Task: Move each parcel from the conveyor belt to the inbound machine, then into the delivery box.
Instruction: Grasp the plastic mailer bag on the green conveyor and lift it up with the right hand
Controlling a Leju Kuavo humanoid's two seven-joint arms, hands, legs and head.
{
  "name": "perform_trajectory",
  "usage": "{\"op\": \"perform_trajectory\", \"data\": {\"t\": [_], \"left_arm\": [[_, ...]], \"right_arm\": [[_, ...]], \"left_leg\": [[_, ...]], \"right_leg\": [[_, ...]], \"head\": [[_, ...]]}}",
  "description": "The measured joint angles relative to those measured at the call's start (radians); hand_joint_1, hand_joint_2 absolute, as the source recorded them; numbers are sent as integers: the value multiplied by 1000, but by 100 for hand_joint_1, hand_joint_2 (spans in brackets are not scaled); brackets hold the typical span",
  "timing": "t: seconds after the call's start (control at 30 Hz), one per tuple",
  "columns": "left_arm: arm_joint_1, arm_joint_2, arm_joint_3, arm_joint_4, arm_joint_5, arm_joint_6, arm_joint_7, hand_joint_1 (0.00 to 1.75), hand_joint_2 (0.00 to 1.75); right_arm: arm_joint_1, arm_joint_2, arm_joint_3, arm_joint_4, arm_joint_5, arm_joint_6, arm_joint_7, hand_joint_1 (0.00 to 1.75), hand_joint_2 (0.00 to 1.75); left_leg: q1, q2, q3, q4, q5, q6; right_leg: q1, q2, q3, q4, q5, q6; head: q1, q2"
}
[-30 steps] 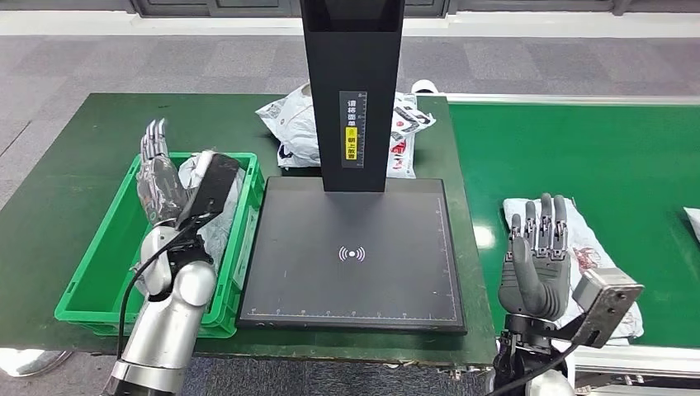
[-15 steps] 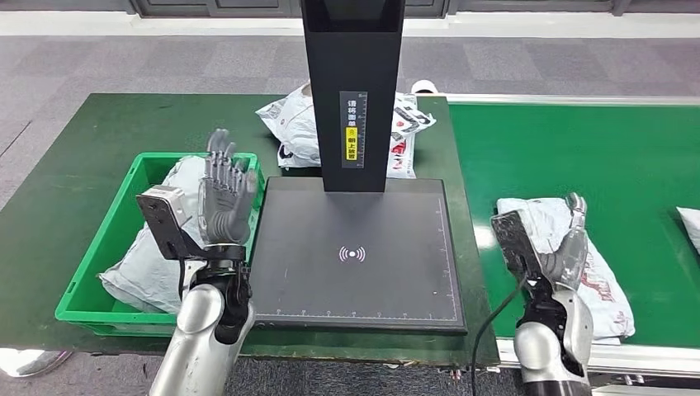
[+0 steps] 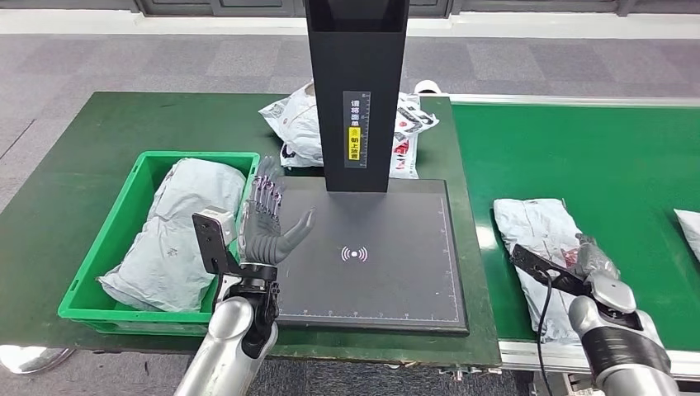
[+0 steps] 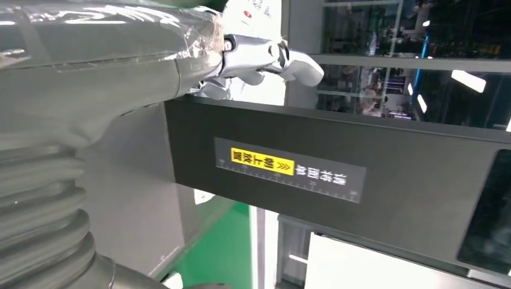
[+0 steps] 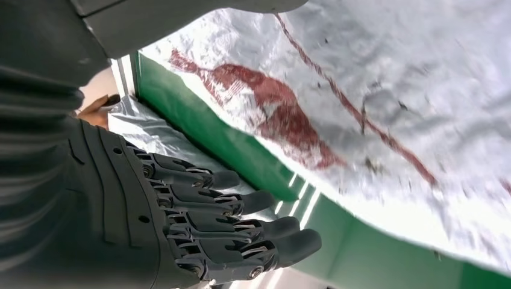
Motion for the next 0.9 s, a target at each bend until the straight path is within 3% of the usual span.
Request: {"op": "perform_trajectory", "data": {"t": [0.27, 0.4, 0.9], "left_arm": [[-16, 0, 0, 42, 21, -37, -16, 0, 175], [-26, 0, 1, 62, 25, -40, -19, 0, 175], [-33, 0, 4, 106, 41, -44, -32, 0, 175]], "right_arm": [[-45, -11, 74, 152, 0, 96, -28, 0, 175], [-51, -6, 120, 201, 8, 147, -54, 175, 175], [-109, 6, 222, 272, -1, 189, -68, 175, 175]], "left_leg": [[0, 0, 0, 0, 0, 0], [0, 0, 0, 0, 0, 0], [1, 2, 9, 0, -1, 1]], "right_leg": [[0, -1, 0, 0, 0, 0], [0, 0, 1, 0, 0, 0], [0, 2, 10, -1, -1, 1]], "head": [[0, 0], [0, 0], [0, 0]]}}
